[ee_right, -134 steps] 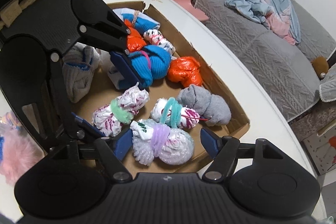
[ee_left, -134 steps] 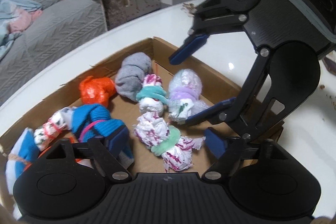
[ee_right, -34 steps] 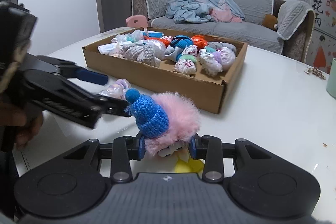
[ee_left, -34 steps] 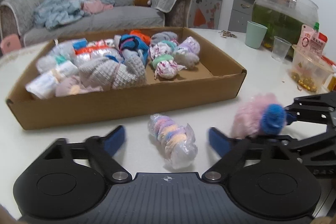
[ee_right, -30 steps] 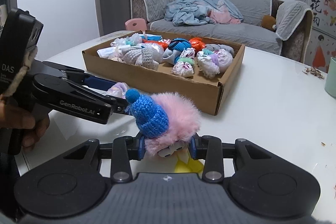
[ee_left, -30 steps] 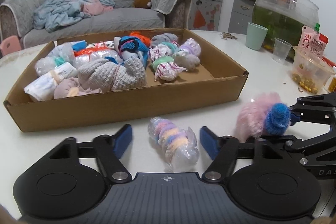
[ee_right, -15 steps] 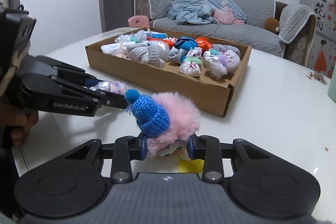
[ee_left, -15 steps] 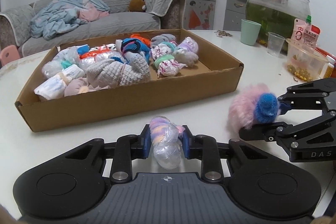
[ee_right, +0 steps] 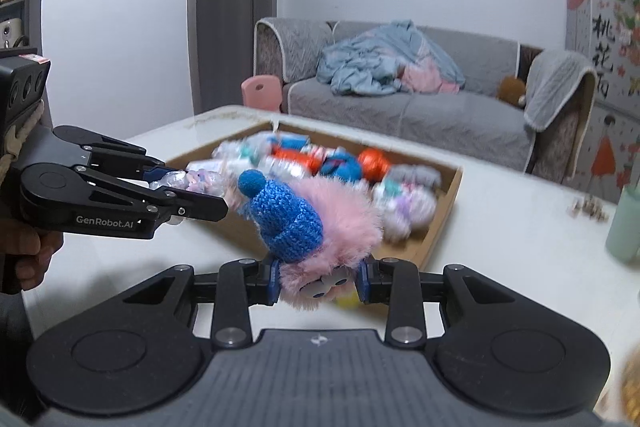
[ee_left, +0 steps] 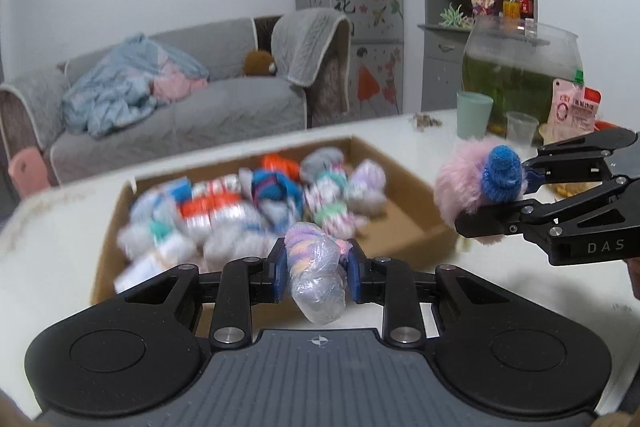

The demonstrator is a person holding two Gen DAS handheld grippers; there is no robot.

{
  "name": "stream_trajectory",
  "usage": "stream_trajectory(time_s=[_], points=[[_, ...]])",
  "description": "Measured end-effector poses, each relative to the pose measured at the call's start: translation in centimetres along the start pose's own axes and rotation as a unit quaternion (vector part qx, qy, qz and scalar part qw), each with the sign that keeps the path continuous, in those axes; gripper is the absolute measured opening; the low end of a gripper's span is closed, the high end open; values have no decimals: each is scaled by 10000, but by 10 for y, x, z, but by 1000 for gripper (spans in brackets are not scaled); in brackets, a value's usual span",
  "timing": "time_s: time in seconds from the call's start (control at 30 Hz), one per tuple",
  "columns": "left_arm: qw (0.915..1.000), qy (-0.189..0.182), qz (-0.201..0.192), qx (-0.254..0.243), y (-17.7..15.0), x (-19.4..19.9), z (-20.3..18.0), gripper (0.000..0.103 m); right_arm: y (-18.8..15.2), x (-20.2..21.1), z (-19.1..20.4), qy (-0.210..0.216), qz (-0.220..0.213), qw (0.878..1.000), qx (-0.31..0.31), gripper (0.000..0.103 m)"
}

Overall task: Organize objects
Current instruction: 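Carry both bundles into the box and open both tools to release them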

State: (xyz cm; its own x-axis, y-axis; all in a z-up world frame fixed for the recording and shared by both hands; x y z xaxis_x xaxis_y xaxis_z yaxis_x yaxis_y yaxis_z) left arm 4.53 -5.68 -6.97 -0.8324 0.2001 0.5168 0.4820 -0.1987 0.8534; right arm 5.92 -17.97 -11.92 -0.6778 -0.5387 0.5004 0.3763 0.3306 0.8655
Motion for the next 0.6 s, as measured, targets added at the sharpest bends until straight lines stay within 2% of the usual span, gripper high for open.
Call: stream_trajectory(time_s=[0.1, 0.27, 0.43, 0.5, 0.6], points=[[9999, -104, -73, 3, 18, -11, 2, 35, 16, -7, -7, -66, -102, 9999, 95, 31], [9988, -445, 178, -109, 28, -54, -5, 35, 22, -40, -23, -174, 80, 9997, 142, 31], [9942, -697, 769, -269, 13, -93, -13, 34, 6, -78, -30, -199, 517, 9983, 164, 31], [9923, -741, 954, -261, 4, -96, -12, 33, -2, -84, -32, -197, 679, 9974, 130, 31], [9915, -772, 1029, -216, -2, -89, -9, 33, -13, -83, -27, -62, 814, 9966, 138, 31]])
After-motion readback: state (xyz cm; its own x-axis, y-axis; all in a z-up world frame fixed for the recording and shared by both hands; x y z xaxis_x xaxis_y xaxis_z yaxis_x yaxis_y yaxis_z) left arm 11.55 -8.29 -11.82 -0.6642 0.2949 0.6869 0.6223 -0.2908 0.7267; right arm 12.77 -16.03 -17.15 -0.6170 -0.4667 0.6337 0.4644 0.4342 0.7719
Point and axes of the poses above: each gripper's, at about its wrist camera, not at the fingertips, and x roughly against the way its jaws point, z to its left, y to its top, the point moved 5 cm from there along -x, roughly the way its jaws point, and after that the axes turned 2 degrees about z, right-handed, at the moved point
